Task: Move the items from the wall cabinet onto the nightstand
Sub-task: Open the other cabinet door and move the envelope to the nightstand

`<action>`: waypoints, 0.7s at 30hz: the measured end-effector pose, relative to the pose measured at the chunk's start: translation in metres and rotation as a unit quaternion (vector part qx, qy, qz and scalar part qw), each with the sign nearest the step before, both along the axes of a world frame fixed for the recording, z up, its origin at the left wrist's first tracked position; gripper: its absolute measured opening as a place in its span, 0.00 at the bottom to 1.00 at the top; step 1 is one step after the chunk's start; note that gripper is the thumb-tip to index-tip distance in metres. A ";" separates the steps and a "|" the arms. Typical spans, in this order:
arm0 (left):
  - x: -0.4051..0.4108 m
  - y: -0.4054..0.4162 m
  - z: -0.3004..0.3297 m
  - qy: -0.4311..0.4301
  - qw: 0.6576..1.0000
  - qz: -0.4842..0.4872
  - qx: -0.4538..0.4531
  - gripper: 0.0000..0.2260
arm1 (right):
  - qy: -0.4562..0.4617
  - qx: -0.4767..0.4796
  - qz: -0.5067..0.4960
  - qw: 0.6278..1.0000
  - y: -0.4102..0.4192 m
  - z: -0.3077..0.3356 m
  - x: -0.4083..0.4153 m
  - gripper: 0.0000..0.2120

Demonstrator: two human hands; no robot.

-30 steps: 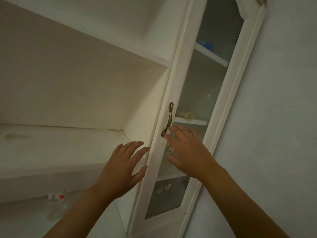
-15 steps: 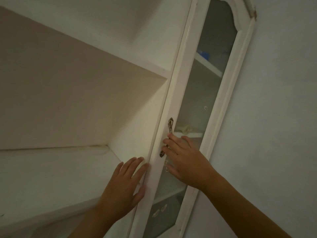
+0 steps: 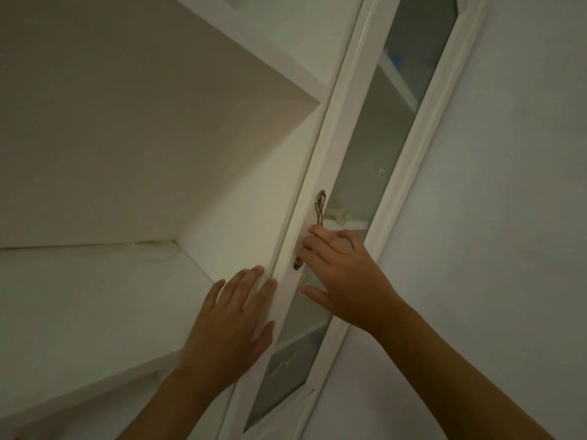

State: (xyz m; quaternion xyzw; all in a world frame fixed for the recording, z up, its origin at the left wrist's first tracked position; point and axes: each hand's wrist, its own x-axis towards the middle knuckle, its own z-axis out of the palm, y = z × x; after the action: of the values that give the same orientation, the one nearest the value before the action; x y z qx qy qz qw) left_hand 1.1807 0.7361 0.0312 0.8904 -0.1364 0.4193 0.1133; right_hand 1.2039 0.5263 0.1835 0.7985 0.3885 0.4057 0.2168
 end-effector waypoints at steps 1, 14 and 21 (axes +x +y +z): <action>0.000 0.001 0.000 -0.001 1.000 0.000 0.005 0.29 | 0.002 0.000 -0.001 1.000 0.000 0.001 -0.001 0.29; -0.003 -0.008 0.001 -0.035 0.996 -0.080 0.008 0.24 | 0.010 0.055 0.016 0.998 -0.042 -0.011 -0.033 0.25; -0.012 -0.050 0.007 -0.094 0.984 -0.153 0.006 0.22 | 0.012 0.062 -0.003 0.998 -0.082 -0.011 -0.056 0.22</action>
State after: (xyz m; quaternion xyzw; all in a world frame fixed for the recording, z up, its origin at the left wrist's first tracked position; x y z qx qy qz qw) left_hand 1.1686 0.6866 0.0386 0.8162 -0.2835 0.4780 0.1577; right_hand 1.1477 0.4442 0.1721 0.8165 0.3624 0.4187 0.1636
